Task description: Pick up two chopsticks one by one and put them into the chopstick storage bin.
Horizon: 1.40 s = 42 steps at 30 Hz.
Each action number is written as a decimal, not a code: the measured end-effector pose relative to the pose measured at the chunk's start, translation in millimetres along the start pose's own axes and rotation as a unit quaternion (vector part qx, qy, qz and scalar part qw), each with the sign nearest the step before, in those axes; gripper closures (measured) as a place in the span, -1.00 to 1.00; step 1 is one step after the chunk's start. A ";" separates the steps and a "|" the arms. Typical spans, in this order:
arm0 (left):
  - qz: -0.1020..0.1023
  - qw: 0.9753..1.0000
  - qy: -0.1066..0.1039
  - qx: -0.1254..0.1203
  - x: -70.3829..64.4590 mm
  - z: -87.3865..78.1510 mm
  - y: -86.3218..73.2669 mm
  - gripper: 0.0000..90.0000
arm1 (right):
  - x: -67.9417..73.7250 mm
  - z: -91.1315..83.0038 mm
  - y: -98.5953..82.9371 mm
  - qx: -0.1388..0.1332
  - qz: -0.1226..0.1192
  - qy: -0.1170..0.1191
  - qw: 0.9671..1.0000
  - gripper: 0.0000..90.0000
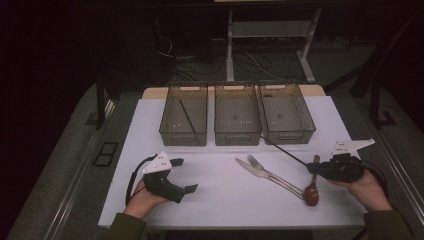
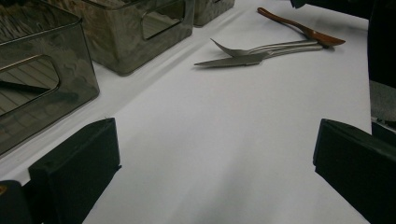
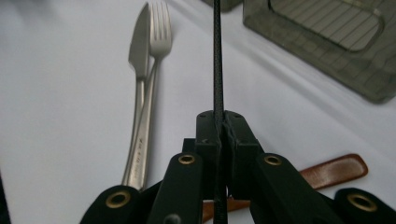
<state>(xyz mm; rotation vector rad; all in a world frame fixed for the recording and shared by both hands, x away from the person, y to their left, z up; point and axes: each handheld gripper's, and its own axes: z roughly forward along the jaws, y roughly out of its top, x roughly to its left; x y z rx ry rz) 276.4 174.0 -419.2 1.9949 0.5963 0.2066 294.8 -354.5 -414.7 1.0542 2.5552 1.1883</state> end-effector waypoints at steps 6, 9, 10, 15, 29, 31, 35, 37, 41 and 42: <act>0.000 1.000 0.000 0.000 0.1 -0.1 0.1 -1.00 | 2.4 -4.8 6.0 -0.015 0.005 0.007 1.000 0.87; 0.001 1.000 0.000 0.001 0.2 0.1 0.2 -1.00 | 3.9 -4.7 10.9 -0.019 0.002 0.010 1.000 0.87; 0.001 1.000 0.001 0.001 0.1 0.1 0.2 -1.00 | 4.6 -4.5 12.5 -0.018 0.003 0.010 1.000 0.87; 0.000 1.000 0.001 -0.001 0.2 -0.4 0.8 -1.00 | 6.5 -2.3 21.3 -0.018 0.005 0.010 1.000 0.87; -0.002 1.000 -0.001 -0.002 -0.6 -0.1 1.4 -1.00 | 19.0 6.7 56.2 -0.026 -0.002 0.023 0.999 0.87; -0.002 1.000 -0.001 -0.002 -0.7 0.1 1.4 -1.00 | 21.5 9.6 60.9 -0.027 -0.006 0.025 0.999 0.87; -0.001 1.000 -0.003 -0.002 -1.2 0.9 1.6 -1.00 | 25.7 15.6 71.1 -0.026 -0.009 0.026 0.999 0.87; 0.000 1.000 -0.003 -0.001 -1.3 1.1 1.6 -1.00 | 27.2 18.0 75.6 -0.028 -0.010 0.027 0.999 0.87; -0.001 1.000 -0.003 -0.002 -1.7 0.8 1.8 -1.00 | 31.2 24.3 86.4 -0.028 -0.014 0.029 0.999 0.87; -0.001 1.000 -0.003 -0.003 -1.7 0.5 1.9 -1.00 | 32.1 25.9 89.1 -0.028 -0.015 0.029 0.999 0.87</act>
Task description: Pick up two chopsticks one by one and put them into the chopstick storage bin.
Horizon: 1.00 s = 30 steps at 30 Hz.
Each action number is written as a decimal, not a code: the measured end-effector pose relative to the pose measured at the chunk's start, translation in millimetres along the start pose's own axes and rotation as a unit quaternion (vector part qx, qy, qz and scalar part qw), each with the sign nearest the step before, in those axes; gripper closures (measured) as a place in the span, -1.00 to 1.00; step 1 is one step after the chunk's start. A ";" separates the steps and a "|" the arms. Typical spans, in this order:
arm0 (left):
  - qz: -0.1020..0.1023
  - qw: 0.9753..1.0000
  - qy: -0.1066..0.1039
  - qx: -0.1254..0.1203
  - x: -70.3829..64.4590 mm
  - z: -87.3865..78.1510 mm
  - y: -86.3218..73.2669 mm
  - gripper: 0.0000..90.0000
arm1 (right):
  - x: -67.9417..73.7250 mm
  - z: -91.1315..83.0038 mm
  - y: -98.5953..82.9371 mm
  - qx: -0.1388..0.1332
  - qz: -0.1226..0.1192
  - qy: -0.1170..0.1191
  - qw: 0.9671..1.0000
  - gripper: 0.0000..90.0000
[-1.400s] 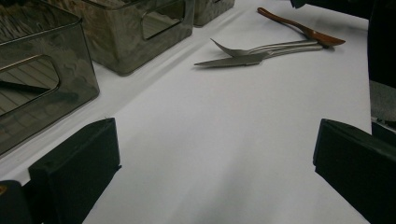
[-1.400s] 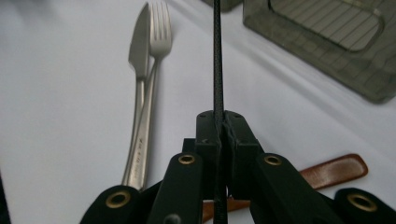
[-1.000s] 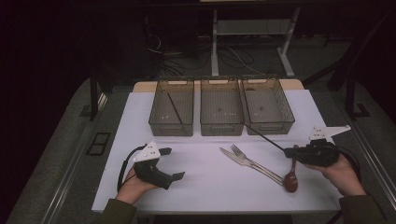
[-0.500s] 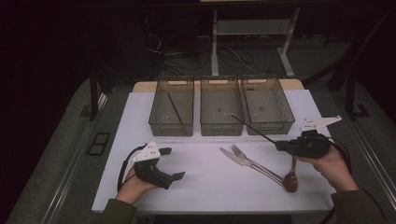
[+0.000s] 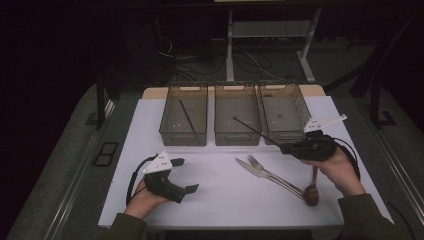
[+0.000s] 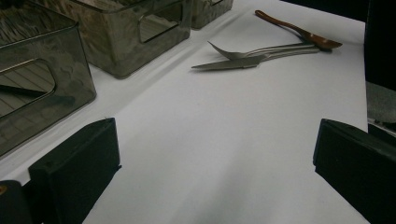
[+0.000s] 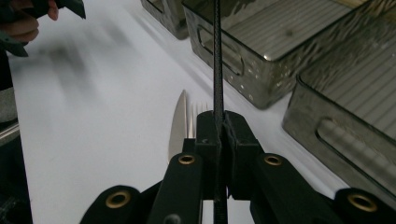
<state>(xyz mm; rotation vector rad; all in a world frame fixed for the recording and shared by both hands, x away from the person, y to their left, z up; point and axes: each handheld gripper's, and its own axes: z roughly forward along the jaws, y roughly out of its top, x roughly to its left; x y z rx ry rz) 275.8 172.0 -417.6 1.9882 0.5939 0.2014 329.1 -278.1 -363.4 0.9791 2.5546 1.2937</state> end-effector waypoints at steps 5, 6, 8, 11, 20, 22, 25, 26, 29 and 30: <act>-0.003 1.000 0.001 -0.004 0.0 -0.4 0.2 -1.00 | 2.3 10.0 13.4 -0.001 0.001 -0.001 1.000 0.87; -0.003 1.000 0.000 -0.005 0.1 -0.5 0.2 -1.00 | 3.0 12.3 16.1 0.000 0.003 -0.003 1.000 0.87; -0.003 1.000 0.000 -0.006 0.1 -0.7 0.2 -1.00 | 3.5 17.1 21.6 0.003 0.004 -0.007 1.000 0.87; -0.003 1.000 -0.001 -0.006 0.0 -0.5 0.2 -1.00 | 4.5 24.4 30.3 0.007 0.004 -0.012 1.000 0.87; -0.003 1.000 -0.002 -0.008 -0.2 -0.5 0.5 -1.00 | 8.4 46.7 58.9 0.003 0.006 -0.009 1.000 0.87; -0.003 1.000 -0.002 -0.007 -0.2 -0.3 0.5 -1.00 | 9.3 51.9 65.5 0.002 0.009 -0.009 1.000 0.87; -0.002 1.000 -0.002 -0.008 -0.3 -0.3 0.7 -1.00 | 10.8 60.2 76.0 0.000 0.009 -0.011 1.000 0.87; -0.002 1.000 -0.003 -0.008 -0.4 -0.3 0.7 -1.00 | 11.3 63.7 80.3 -0.003 0.011 -0.011 1.000 0.87; -0.002 1.000 -0.004 -0.007 -0.5 -0.2 0.8 -1.00 | 12.3 71.5 89.6 -0.003 0.012 -0.015 1.000 0.87; -0.003 1.000 -0.004 -0.008 -0.6 0.1 0.7 -1.00 | 13.1 74.4 92.7 -0.003 0.014 -0.015 1.000 0.87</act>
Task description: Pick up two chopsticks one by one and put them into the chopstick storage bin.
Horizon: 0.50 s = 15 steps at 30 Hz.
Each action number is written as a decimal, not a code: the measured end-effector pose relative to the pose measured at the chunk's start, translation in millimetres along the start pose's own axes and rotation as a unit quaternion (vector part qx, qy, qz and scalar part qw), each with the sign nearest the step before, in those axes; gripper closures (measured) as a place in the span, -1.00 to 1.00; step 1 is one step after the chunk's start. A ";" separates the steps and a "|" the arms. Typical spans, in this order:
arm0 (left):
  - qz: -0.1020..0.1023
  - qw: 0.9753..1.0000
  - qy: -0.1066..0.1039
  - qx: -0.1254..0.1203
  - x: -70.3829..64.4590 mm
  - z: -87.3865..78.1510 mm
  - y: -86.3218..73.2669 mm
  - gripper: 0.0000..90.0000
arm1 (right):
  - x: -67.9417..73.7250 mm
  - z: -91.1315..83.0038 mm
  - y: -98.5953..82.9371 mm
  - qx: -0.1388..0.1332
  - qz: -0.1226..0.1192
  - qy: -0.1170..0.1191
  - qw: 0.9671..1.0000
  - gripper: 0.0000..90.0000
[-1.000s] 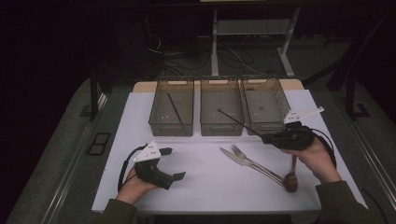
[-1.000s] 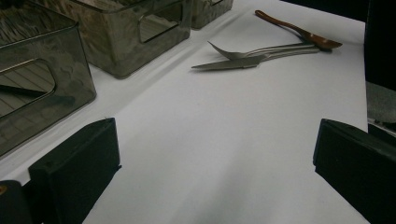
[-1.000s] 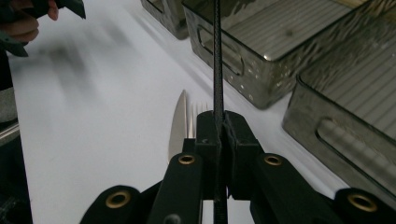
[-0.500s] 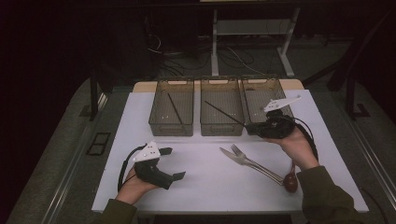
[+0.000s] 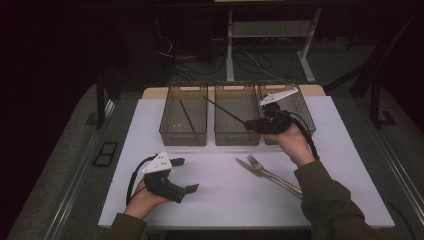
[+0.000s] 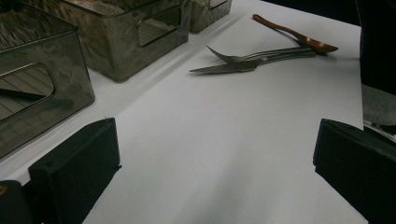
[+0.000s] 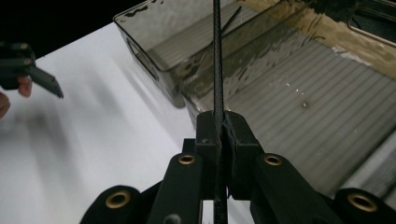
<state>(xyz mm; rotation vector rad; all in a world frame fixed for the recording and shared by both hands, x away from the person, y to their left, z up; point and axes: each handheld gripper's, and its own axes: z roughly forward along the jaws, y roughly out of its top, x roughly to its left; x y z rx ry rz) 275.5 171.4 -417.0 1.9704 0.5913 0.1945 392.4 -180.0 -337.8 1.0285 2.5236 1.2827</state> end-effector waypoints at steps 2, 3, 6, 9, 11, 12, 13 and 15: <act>-0.001 1.000 0.000 0.000 0.1 0.2 0.0 -1.00 | 1.6 7.2 6.3 0.002 -0.006 -0.002 1.000 0.87; -0.001 1.000 0.000 0.000 0.1 0.1 0.0 -1.00 | 2.9 10.8 9.6 0.005 -0.006 -0.004 1.000 0.87; -0.002 1.000 0.000 -0.003 0.1 0.1 0.1 -1.00 | 6.2 22.8 19.8 0.013 -0.008 -0.012 1.000 0.87; -0.002 1.000 -0.001 -0.001 0.5 -0.2 0.1 -1.00 | 9.8 35.2 29.1 0.019 -0.006 -0.018 1.000 0.87; -0.002 1.000 -0.001 -0.002 0.4 -0.1 0.2 -1.00 | 11.5 43.8 34.9 0.025 -0.009 -0.021 0.999 0.87; -0.002 1.000 -0.002 -0.001 0.4 -0.1 0.2 -1.00 | 12.6 48.4 37.7 0.027 -0.008 -0.021 0.999 0.87; 0.000 1.000 -0.001 -0.001 0.5 0.0 0.2 -1.00 | 13.5 52.8 40.6 0.031 -0.008 -0.022 0.999 0.87; 0.000 1.000 0.000 -0.001 0.7 0.0 0.1 -1.00 | 14.8 61.5 46.4 0.038 -0.007 -0.024 0.999 0.87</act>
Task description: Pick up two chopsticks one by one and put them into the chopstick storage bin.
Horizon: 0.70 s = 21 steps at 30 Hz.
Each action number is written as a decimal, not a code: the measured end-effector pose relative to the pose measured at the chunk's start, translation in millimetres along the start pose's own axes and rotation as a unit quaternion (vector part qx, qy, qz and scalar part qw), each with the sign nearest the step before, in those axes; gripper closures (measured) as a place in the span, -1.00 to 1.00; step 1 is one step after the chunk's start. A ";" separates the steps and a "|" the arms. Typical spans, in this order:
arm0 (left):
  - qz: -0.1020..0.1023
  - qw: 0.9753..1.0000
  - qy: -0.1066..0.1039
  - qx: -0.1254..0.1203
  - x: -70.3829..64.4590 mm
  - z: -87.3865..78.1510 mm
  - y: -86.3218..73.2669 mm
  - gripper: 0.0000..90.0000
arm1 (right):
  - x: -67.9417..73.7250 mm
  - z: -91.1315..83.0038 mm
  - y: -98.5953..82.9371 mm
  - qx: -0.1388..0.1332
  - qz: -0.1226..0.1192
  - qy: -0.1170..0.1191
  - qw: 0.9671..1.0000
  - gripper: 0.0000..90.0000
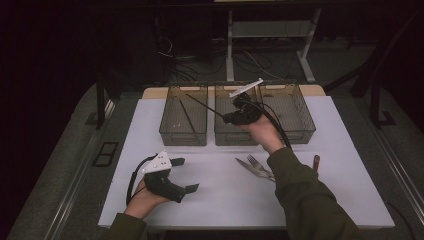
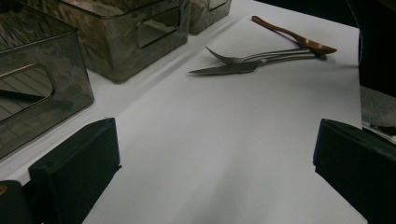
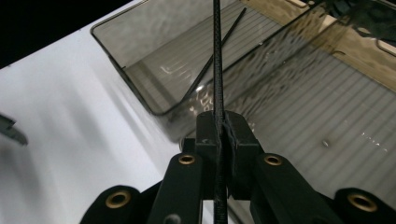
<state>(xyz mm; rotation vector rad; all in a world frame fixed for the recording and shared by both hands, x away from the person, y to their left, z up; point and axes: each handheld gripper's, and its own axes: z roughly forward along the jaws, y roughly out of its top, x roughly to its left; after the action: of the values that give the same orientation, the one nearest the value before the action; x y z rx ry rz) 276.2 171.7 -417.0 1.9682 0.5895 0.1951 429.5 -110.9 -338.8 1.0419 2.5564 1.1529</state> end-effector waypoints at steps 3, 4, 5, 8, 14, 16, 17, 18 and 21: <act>0.000 1.000 0.001 0.001 0.7 -0.2 -0.3 -1.00 | 2.4 11.4 9.7 0.009 0.001 -0.001 1.000 0.87; 0.001 1.000 0.001 0.001 0.8 -0.4 -0.2 -1.00 | 2.9 15.4 12.7 0.013 -0.001 -0.002 1.000 0.87; 0.001 1.000 0.001 0.000 1.0 -0.7 -0.1 -1.00 | 3.5 19.1 15.7 0.016 -0.001 -0.005 1.000 0.87; -0.003 1.000 0.001 -0.003 1.2 -0.7 -0.2 -1.00 | 5.1 29.5 24.0 0.021 0.001 -0.007 1.000 0.87; -0.001 1.000 -0.002 -0.004 0.4 -0.5 0.8 -1.00 | 11.0 51.8 38.7 0.040 0.002 -0.013 0.999 0.87; -0.002 1.000 -0.003 -0.006 -0.1 -0.3 1.0 -1.00 | 12.5 59.8 42.8 0.049 0.002 -0.019 0.999 0.87; -0.003 1.000 -0.004 -0.006 -0.2 -0.2 1.0 -1.00 | 13.6 64.2 45.2 0.052 0.005 -0.020 0.998 0.87; -0.002 1.000 -0.004 -0.005 -0.2 -0.1 1.0 -1.00 | 14.4 66.5 46.7 0.053 0.006 -0.020 0.998 0.87; 0.000 1.000 -0.004 -0.004 0.4 0.4 1.2 -1.00 | 17.7 76.6 52.9 0.065 0.008 -0.024 0.998 0.87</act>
<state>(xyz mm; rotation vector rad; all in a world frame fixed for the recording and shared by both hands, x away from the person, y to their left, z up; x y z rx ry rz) 277.1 171.1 -416.2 1.9612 0.5823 0.1897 474.8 -28.7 -352.0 1.1051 2.6201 0.9641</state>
